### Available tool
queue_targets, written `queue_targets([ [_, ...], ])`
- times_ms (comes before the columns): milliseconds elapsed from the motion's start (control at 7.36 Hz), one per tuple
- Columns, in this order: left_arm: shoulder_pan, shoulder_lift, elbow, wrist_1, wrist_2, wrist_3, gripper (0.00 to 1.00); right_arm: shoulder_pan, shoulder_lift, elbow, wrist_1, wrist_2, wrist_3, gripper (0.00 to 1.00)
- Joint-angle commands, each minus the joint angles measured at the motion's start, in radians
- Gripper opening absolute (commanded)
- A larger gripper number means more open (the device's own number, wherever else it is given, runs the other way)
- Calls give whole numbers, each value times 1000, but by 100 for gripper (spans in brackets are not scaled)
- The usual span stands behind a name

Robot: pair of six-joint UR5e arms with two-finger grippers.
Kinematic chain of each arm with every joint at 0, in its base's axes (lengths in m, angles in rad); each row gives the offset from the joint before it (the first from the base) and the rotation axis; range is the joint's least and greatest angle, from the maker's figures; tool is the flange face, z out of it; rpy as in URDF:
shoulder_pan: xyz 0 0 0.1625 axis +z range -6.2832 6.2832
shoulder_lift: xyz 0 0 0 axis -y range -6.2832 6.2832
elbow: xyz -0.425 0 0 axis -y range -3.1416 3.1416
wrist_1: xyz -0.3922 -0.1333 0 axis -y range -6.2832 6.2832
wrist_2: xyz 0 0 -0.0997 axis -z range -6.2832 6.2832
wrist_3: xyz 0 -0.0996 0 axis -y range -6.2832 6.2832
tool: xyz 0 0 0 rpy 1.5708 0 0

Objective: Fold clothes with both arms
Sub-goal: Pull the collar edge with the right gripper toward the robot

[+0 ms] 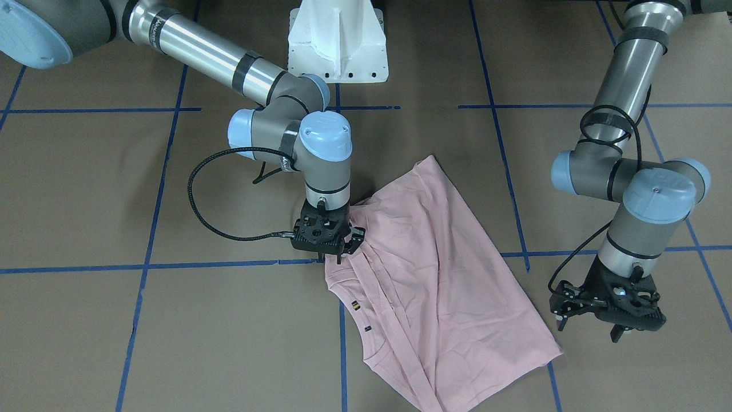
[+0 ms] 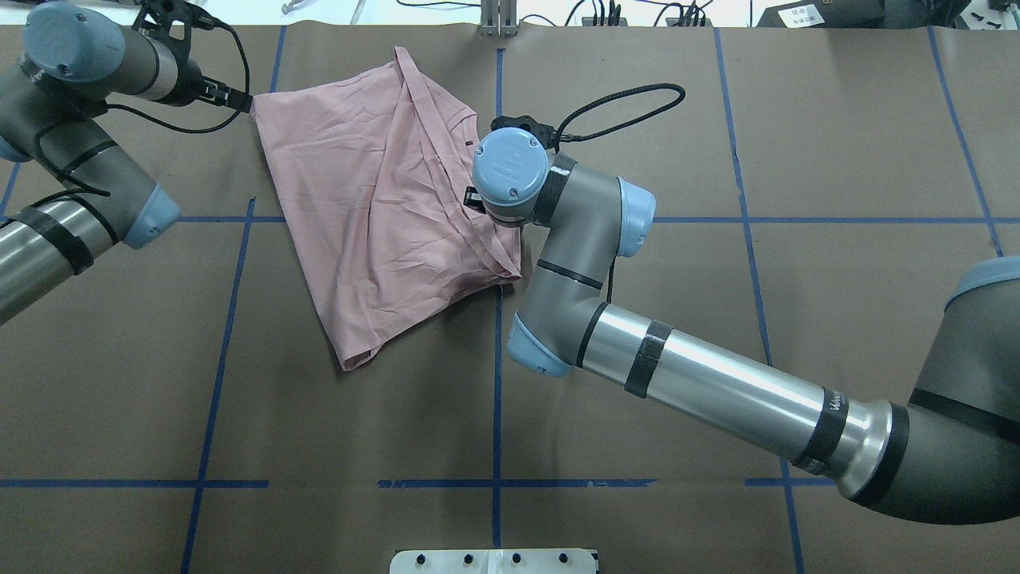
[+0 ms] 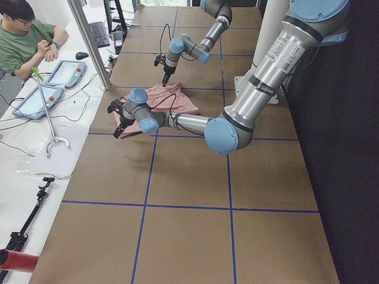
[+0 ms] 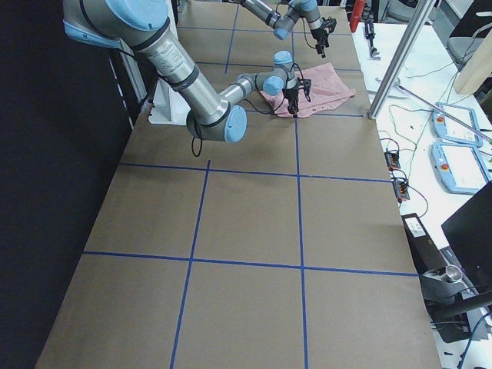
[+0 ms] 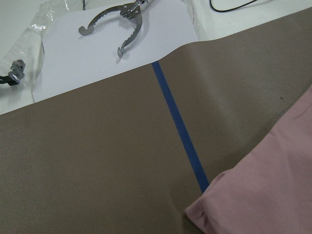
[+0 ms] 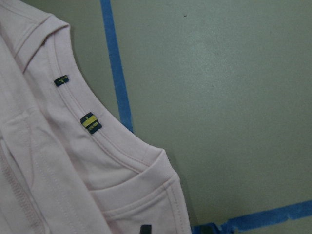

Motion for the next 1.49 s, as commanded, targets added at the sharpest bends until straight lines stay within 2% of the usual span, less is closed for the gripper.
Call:
queue_targets([
  [0,0,0,0,0,0,0,100,-2,-2,-3,0,0,2,40],
  [544,0,0,0,0,0,0,100,-5,-6,-9,-1,-2,2,40],
  [680,0,0,0,0,0,0,100,-5,-5,-7,-1,-2,5,32],
  [815,0,0,0,0,0,0,100,-5,-5,-7,-1,-2,11,0],
  [1359,0,0,-8,0,-2,0,100,-2,0,0,-1,0,18,0],
])
